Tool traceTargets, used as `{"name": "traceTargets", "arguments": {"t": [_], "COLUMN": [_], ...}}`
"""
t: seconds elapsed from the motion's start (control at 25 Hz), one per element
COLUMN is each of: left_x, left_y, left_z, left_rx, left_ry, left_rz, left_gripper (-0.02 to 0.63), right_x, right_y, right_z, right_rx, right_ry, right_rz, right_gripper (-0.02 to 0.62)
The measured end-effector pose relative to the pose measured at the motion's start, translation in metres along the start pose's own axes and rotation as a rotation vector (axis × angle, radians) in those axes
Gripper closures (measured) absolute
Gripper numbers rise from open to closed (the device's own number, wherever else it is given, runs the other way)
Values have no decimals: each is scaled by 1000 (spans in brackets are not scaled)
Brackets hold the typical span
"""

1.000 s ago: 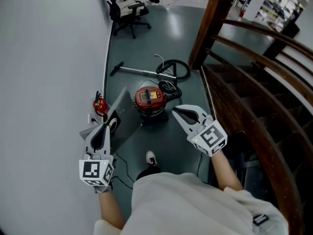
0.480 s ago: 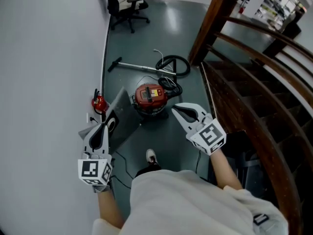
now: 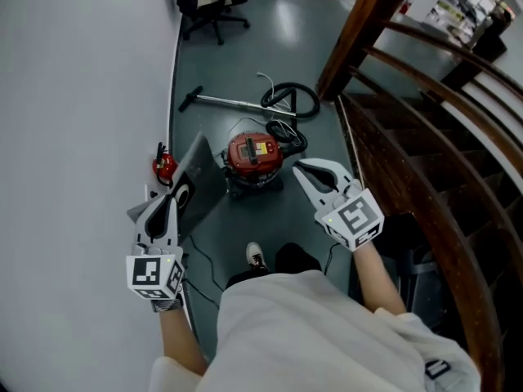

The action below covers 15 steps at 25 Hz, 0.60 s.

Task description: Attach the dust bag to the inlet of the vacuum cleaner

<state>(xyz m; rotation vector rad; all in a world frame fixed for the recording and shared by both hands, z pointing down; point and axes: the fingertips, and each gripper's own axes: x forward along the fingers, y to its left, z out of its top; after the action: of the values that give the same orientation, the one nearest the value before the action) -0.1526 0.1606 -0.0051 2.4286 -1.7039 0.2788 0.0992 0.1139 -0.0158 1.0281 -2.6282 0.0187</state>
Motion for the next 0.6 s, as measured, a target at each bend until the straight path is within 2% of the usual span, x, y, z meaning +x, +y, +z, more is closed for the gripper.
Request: {"name": "traceTargets", "arguments": {"t": [0.36,0.6], "left_x": [16,37], "left_y": [19,31], "left_z": [-17,-20], "left_rx": [-16,-10], "left_ry": [33,40], "left_rz": [37,76], "left_gripper": [581,581], "right_x": [28,53], "right_y": [-12,-37], "right_z": [-7,-19], "right_rx": [5,20], "right_ry": [4,21], "right_rz": [10,27], "right_gripper": [565,565]}}
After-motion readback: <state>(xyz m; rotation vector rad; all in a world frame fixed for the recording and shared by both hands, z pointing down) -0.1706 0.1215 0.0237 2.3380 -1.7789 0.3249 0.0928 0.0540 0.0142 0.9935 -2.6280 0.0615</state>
